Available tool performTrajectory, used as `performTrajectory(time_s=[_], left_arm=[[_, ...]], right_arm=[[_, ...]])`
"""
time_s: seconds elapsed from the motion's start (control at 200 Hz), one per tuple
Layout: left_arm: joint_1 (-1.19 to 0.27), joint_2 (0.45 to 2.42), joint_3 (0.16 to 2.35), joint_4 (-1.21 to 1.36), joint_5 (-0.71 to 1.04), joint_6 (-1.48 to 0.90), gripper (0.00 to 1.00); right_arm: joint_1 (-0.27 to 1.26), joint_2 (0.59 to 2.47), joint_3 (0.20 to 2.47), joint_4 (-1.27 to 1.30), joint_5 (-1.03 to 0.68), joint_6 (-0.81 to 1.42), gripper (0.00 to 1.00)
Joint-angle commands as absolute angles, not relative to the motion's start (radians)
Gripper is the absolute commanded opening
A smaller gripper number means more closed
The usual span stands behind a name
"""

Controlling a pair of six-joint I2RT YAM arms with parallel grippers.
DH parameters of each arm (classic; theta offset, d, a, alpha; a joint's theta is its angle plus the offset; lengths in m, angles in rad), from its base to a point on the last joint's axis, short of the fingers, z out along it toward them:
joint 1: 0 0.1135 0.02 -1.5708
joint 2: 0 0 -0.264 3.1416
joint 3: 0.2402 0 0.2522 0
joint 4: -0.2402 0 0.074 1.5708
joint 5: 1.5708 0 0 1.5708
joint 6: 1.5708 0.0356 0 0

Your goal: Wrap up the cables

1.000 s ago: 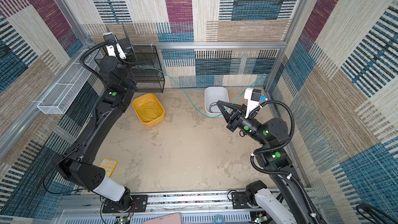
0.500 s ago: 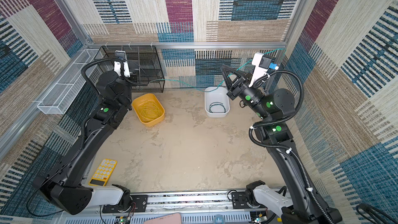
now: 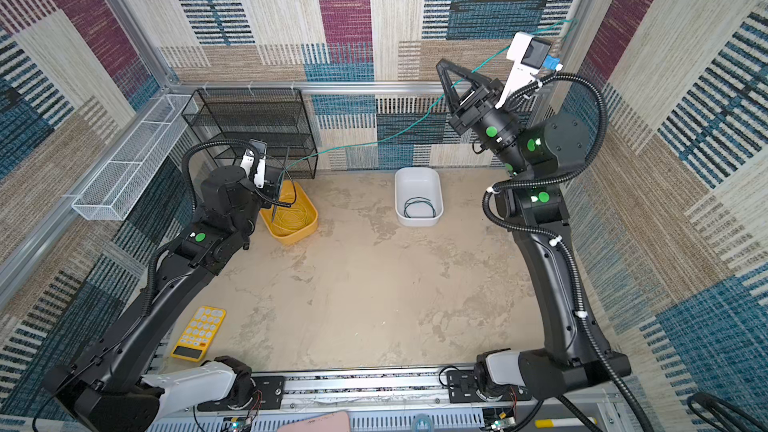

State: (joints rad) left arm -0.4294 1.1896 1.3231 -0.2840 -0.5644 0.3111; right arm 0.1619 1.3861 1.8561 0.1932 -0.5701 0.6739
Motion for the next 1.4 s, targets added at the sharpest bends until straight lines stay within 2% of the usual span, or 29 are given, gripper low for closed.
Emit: performTrajectory(time_s=[0.0,0.346,0.896,1.152,1.392], left_arm=[[-0.457,1.157,1.306,-0.371,-0.51,0.302,0.0],[-0.616,0.99,1.227,-0.647,-0.37,0.426,0.0],[-0.634,0.763,1.316,-0.798,-0.098,0.319,0.0],[-0.633,0.752,1.43,-0.755,-0.043,0.3,0.0],[-0.634,0.788,1.507,-0.608,0.05,0.279,0.0]], right_arm=[[0.125,1.449,1.925,0.177,-0.575,0.694,0.0],[-0.019,1.79,2.235,0.047,-0.555,0.702,0.0],[-0.02,1.968,2.188,0.057,-0.477,0.731,0.0],[0.001,1.936,2.01,0.108,-0.396,0.675,0.0],[0.018,1.776,1.64,0.281,-0.307,0.663,0.0]])
